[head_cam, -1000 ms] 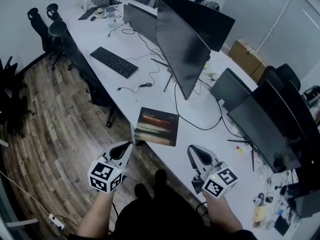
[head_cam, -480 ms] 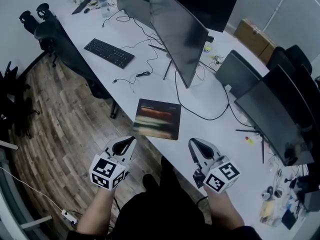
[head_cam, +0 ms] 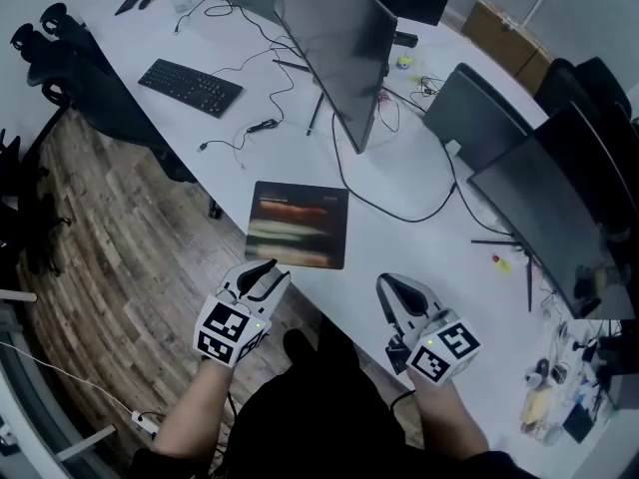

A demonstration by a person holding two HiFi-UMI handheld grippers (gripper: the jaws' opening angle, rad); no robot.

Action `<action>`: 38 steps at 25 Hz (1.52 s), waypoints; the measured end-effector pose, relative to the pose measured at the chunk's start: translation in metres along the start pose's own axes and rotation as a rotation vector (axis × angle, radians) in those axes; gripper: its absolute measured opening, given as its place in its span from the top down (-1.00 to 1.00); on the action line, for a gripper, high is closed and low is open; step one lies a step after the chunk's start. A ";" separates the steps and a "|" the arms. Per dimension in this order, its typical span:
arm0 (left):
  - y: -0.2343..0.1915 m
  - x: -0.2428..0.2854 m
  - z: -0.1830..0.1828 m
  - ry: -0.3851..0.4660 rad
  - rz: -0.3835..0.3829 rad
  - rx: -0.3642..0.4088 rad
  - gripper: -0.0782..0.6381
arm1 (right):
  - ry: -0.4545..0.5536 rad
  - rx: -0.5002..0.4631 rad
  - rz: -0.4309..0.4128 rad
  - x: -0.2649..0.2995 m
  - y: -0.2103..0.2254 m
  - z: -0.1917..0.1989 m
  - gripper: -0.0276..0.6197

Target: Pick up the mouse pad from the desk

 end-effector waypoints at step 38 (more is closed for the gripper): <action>-0.070 0.156 0.064 -0.436 0.176 0.119 -0.52 | -0.134 0.037 0.017 0.048 0.049 0.029 0.90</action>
Point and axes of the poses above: the fingertips, and each gripper's own axes: x forward along the fingers, y to its right, z out of its underside, the point moved 7 cm from there along -x, backward along the fingers, and after that the axes turned 14 degrees about z, right-handed, at the moved point
